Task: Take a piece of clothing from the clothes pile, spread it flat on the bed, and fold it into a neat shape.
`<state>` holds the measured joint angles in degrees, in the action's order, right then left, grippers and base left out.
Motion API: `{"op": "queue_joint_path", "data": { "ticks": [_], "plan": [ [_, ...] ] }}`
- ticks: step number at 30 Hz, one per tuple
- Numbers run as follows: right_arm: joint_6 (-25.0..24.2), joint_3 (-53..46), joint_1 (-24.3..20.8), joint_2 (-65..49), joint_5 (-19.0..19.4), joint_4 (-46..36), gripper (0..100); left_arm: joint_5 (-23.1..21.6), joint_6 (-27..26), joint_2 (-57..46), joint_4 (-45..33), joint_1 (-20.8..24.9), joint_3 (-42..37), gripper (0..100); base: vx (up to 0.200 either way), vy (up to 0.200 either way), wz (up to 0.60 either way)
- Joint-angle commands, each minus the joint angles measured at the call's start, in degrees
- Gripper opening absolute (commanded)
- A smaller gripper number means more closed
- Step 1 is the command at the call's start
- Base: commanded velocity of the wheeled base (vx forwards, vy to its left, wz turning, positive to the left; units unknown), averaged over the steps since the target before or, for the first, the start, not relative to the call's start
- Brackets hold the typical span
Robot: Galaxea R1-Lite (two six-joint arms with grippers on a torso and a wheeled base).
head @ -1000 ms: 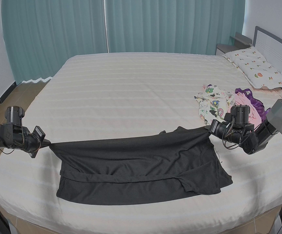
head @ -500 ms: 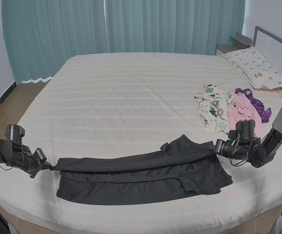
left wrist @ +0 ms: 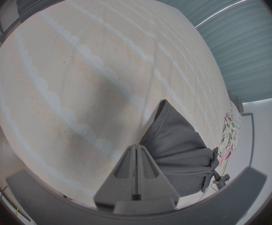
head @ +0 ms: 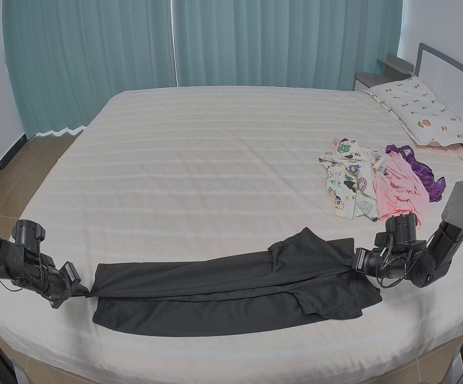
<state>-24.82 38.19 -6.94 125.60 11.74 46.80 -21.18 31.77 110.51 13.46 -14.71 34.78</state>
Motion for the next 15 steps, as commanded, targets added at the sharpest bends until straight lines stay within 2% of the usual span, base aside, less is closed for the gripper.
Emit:
{"op": "queue_joint_path", "data": {
  "ticks": [1,2,6,12,15],
  "plan": [
    [-0.14,-0.75,-0.01,0.44,0.04,1.10,0,-0.01,-0.22,1.03,-0.01,0.04,-0.50,0,0.000,0.000,0.00],
    [-0.14,-0.75,-0.01,0.44,0.04,1.10,100,-0.01,-0.22,1.03,-0.01,0.04,-0.50,100,0.000,0.000,0.00],
    [-0.67,-1.02,-0.01,0.08,0.13,3.03,100,-0.01,-0.22,1.11,-0.01,0.04,-0.50,100,0.000,0.000,0.00],
    [-6.73,0.13,0.08,-6.68,1.18,3.65,100,-0.09,0.40,-1.52,-0.10,-0.40,-1.29,100,0.000,0.000,0.00],
    [-7.61,0.48,-0.27,-9.50,2.67,3.03,100,-0.45,0.66,-4.60,-0.19,-1.90,-1.29,100,0.000,0.000,0.00]
  ]
}}
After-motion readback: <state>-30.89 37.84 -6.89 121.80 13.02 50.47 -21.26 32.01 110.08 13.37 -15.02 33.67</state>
